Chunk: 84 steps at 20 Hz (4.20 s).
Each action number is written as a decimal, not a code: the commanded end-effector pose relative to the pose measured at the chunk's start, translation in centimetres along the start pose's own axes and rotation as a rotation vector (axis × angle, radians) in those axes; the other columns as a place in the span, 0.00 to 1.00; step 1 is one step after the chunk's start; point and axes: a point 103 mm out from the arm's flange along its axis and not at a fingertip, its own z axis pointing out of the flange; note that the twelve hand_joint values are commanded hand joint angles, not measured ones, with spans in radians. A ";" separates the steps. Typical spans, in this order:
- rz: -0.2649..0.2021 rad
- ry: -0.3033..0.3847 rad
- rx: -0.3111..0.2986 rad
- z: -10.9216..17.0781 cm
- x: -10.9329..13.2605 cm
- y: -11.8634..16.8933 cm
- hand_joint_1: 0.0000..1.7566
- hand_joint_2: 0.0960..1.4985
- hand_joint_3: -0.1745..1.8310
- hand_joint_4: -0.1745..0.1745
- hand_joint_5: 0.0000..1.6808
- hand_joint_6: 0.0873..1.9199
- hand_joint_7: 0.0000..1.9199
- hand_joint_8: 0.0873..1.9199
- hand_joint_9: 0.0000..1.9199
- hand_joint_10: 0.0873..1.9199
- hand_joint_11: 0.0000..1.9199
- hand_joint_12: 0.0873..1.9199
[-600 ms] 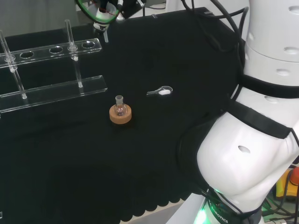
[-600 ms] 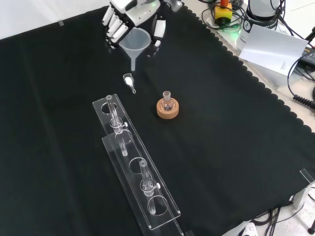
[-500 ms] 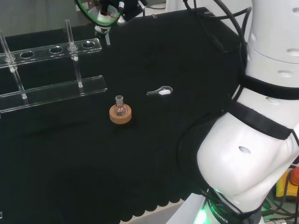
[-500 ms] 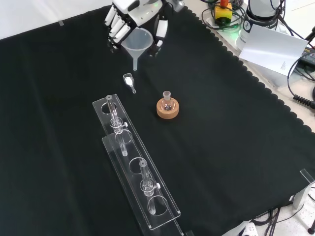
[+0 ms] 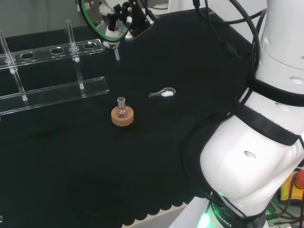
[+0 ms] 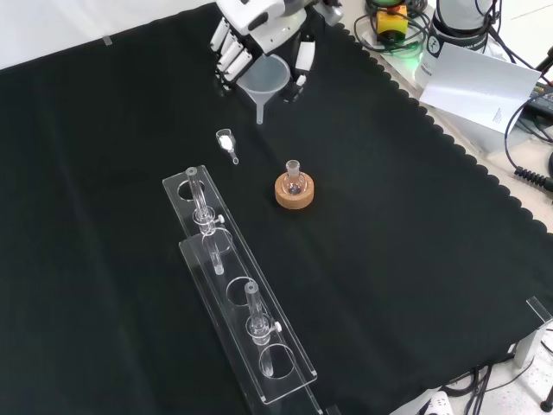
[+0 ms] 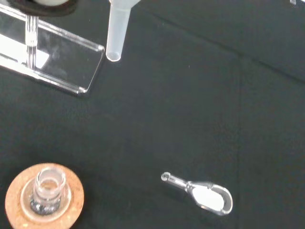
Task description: Place the funnel on the round-bottom flask.
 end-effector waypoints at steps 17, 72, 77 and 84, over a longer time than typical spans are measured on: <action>-0.015 0.017 0.058 5.9 3.0 -1.6 0.42 0.48 0.29 0.29 0.34 0.44 0.26 0.34 0.54 0.18 0.43 0.53; -0.026 0.036 0.047 12.0 5.6 -0.3 0.43 0.48 0.29 0.23 0.36 0.43 0.27 0.34 0.57 0.13 0.51 0.46; -0.025 0.038 0.042 12.4 5.5 -0.2 0.43 0.48 0.29 0.23 0.36 0.43 0.28 0.34 0.57 0.13 0.51 0.46; -0.026 0.039 0.032 12.7 5.7 -0.2 0.43 0.48 0.29 0.23 0.36 0.43 0.28 0.34 0.56 0.13 0.50 0.46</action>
